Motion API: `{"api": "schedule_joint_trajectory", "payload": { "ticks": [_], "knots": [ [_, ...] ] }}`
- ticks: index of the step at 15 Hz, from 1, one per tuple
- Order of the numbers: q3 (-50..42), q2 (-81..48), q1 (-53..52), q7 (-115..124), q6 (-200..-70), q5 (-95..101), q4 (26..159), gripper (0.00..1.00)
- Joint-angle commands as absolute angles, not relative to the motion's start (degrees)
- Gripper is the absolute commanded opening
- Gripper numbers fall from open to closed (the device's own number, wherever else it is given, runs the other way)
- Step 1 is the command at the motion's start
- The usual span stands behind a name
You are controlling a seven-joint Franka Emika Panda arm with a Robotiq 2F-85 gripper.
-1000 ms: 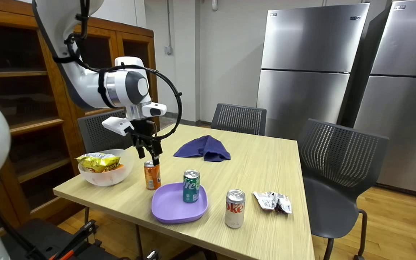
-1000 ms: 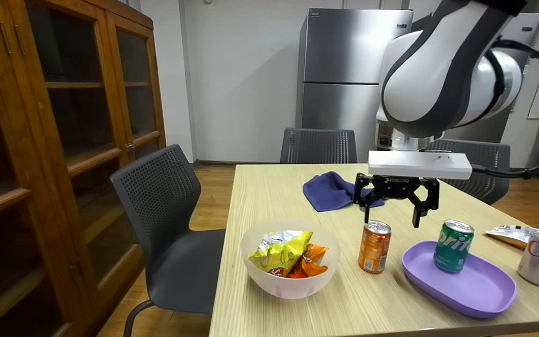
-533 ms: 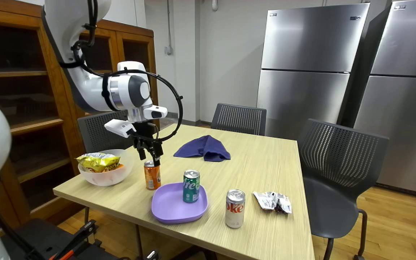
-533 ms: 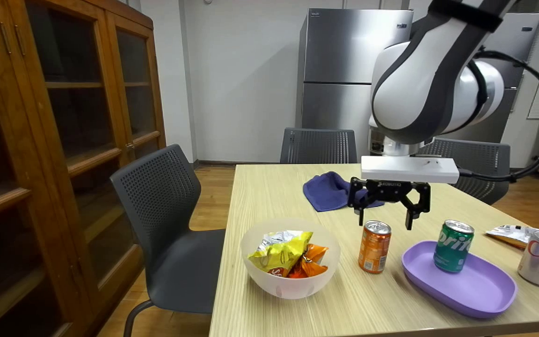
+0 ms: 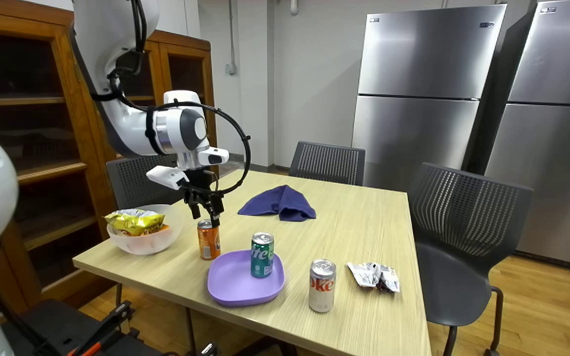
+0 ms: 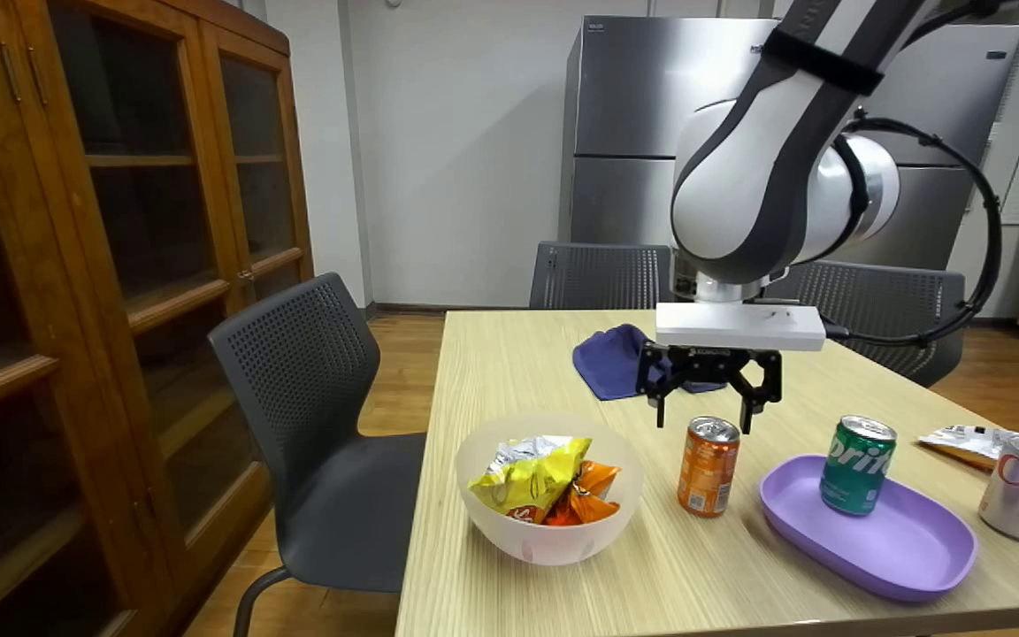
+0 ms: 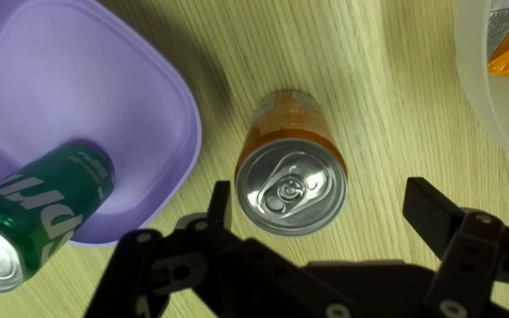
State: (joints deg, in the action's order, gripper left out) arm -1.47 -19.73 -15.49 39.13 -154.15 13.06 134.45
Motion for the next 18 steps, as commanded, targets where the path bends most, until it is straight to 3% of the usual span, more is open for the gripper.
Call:
{"api": "schedule_joint_trajectory", "payload": {
  "ticks": [1, 9, 10, 11, 15, 18],
  "knots": [
    [-2.2, -21.2, -17.0, 40.3, -151.4, 12.4, 131.9, 1.00],
    [-2.6, -22.3, -17.7, 40.7, -149.8, 12.2, 131.2, 1.00],
    [-2.5, -22.3, -17.6, 40.5, -149.9, 12.2, 131.2, 0.75],
    [-2.5, -22.3, -17.7, 40.6, -149.7, 12.2, 131.2, 0.74],
    [-2.6, -21.8, -17.5, 40.7, -149.1, 12.1, 131.3, 0.42],
    [-2.4, -20.8, -17.3, 40.3, -148.8, 11.9, 131.9, 0.39]
  ]
}}
